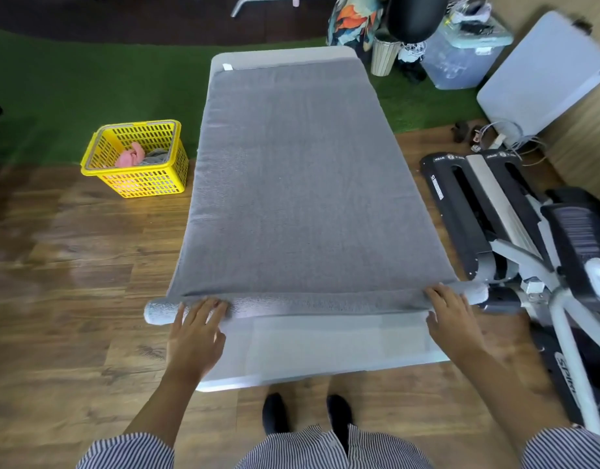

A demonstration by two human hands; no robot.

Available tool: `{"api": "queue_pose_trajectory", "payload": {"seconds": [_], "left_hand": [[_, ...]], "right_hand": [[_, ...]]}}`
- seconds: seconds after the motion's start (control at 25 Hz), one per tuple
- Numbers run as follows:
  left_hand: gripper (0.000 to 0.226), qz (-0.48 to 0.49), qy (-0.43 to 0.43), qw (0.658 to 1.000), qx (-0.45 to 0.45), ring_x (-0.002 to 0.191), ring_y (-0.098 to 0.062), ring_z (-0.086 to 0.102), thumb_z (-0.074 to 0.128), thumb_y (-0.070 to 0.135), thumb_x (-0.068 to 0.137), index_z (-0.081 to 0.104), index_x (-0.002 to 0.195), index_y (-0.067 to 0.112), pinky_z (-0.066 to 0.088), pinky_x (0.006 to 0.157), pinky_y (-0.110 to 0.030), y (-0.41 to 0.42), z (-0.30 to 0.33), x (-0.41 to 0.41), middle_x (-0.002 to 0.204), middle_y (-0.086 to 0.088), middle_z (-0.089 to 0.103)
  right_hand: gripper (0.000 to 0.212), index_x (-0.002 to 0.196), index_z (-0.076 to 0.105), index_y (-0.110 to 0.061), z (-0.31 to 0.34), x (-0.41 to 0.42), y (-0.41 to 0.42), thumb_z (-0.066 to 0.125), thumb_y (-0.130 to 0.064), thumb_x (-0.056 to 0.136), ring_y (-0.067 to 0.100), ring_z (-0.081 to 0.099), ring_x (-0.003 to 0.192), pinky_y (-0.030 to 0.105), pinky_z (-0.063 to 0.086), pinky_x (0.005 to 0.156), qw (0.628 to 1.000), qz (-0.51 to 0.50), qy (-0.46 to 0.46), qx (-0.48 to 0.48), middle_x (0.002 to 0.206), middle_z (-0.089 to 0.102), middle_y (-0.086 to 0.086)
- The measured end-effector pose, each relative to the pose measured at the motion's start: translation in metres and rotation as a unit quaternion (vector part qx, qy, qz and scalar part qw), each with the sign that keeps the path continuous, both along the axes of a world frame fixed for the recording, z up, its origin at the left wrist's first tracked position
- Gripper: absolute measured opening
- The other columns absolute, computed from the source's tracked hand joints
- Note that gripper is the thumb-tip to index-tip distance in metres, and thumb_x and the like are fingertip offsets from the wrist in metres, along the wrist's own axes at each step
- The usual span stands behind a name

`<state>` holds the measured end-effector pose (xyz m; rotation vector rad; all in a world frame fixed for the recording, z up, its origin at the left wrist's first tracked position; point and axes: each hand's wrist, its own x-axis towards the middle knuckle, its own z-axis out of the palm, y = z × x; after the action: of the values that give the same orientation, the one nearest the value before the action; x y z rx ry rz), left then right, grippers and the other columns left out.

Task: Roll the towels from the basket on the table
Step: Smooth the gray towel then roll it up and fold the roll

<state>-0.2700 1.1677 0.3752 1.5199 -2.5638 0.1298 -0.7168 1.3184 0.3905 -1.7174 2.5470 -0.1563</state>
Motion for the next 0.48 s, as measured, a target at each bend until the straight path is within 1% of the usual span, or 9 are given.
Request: {"api": "queue_pose_trajectory", "payload": {"seconds": [0.08, 0.12, 0.2, 0.28, 0.32, 0.36, 0.4, 0.44, 0.48], "left_hand": [[0.045, 0.022, -0.016, 1.0, -0.005, 0.106, -0.03, 0.063, 0.065, 0.001, 0.072, 0.065, 0.115, 0.014, 0.038, 0.101, -0.056, 0.0, 0.004, -0.006, 0.113, -0.009, 0.066], [0.048, 0.035, -0.021, 0.999, -0.008, 0.101, -0.029, 0.064, 0.064, -0.007, 0.07, 0.066, 0.113, 0.014, 0.039, 0.097, -0.057, 0.001, 0.008, -0.01, 0.109, -0.008, 0.067], [0.057, 0.053, -0.036, 0.998, -0.021, 0.089, -0.028, 0.066, 0.058, -0.018, 0.062, 0.067, 0.108, 0.014, 0.038, 0.088, -0.056, 0.001, 0.014, -0.015, 0.096, -0.007, 0.068], [0.063, 0.059, -0.05, 0.997, -0.016, 0.077, -0.028, 0.066, 0.063, -0.019, 0.05, 0.068, 0.104, 0.012, 0.039, 0.083, -0.056, 0.002, 0.017, -0.013, 0.083, -0.007, 0.066], [0.063, 0.055, -0.054, 0.997, -0.015, 0.074, -0.029, 0.065, 0.064, -0.018, 0.048, 0.069, 0.103, 0.012, 0.039, 0.082, -0.055, 0.003, 0.016, -0.009, 0.079, -0.007, 0.065], [0.06, 0.048, -0.06, 0.997, -0.014, 0.073, -0.029, 0.065, 0.062, -0.017, 0.051, 0.07, 0.103, 0.012, 0.04, 0.082, -0.055, 0.003, 0.015, -0.005, 0.078, -0.008, 0.064], [0.055, 0.041, -0.062, 0.997, -0.02, 0.074, -0.029, 0.064, 0.054, -0.013, 0.057, 0.07, 0.103, 0.012, 0.04, 0.082, -0.055, 0.004, 0.014, -0.002, 0.079, -0.008, 0.064], [0.054, 0.039, -0.057, 0.997, -0.027, 0.076, -0.029, 0.064, 0.043, -0.008, 0.062, 0.07, 0.104, 0.013, 0.04, 0.082, -0.055, 0.004, 0.014, 0.0, 0.083, -0.008, 0.064], [0.056, 0.041, -0.047, 0.997, -0.039, 0.08, -0.029, 0.064, 0.035, -0.004, 0.064, 0.07, 0.104, 0.013, 0.041, 0.082, -0.054, 0.004, 0.014, -0.001, 0.089, -0.008, 0.065]], "right_hand": [[0.051, 0.112, 0.061, -0.004, -0.001, -0.01, 0.003, 0.074, 0.006, 0.064, 0.035, 0.053, 0.118, 0.06, 0.037, 0.097, 1.0, -0.01, 0.002, 0.009, 0.116, 0.06, 0.016], [0.046, 0.11, 0.062, -0.005, -0.001, -0.012, 0.002, 0.072, 0.005, 0.066, 0.035, 0.053, 0.117, 0.06, 0.035, 0.098, 1.0, -0.015, -0.001, 0.01, 0.114, 0.062, 0.015], [0.029, 0.099, 0.065, -0.005, 0.0, -0.012, -0.003, 0.068, 0.003, 0.071, 0.036, 0.059, 0.102, 0.06, 0.034, 0.099, 0.999, -0.022, -0.027, 0.009, 0.098, 0.065, 0.014], [0.01, 0.083, 0.065, -0.005, 0.003, -0.011, -0.005, 0.057, -0.008, 0.078, 0.036, 0.059, 0.084, 0.058, 0.037, 0.097, 0.999, -0.019, -0.035, -0.012, 0.079, 0.063, 0.011], [0.019, 0.076, 0.063, -0.005, 0.004, -0.01, -0.004, 0.047, -0.016, 0.079, 0.035, 0.058, 0.076, 0.056, 0.04, 0.094, 0.999, -0.007, -0.033, -0.025, 0.071, 0.06, 0.01], [0.029, 0.071, 0.062, -0.006, 0.002, -0.011, -0.003, 0.039, -0.022, 0.078, 0.034, 0.057, 0.071, 0.056, 0.042, 0.091, 0.999, 0.011, -0.024, -0.035, 0.067, 0.058, 0.008], [0.031, 0.07, 0.062, -0.006, 0.0, -0.01, -0.001, 0.036, -0.023, 0.077, 0.033, 0.057, 0.069, 0.057, 0.044, 0.089, 0.999, 0.021, -0.016, -0.038, 0.066, 0.058, 0.008], [0.027, 0.074, 0.063, -0.005, -0.003, -0.011, -0.001, 0.041, -0.02, 0.077, 0.034, 0.058, 0.07, 0.058, 0.043, 0.089, 0.999, 0.023, -0.003, -0.041, 0.07, 0.059, 0.009], [0.018, 0.08, 0.063, -0.003, -0.002, -0.011, -0.002, 0.049, -0.014, 0.077, 0.035, 0.059, 0.075, 0.059, 0.042, 0.09, 0.999, 0.012, 0.002, -0.038, 0.078, 0.061, 0.012]]}}
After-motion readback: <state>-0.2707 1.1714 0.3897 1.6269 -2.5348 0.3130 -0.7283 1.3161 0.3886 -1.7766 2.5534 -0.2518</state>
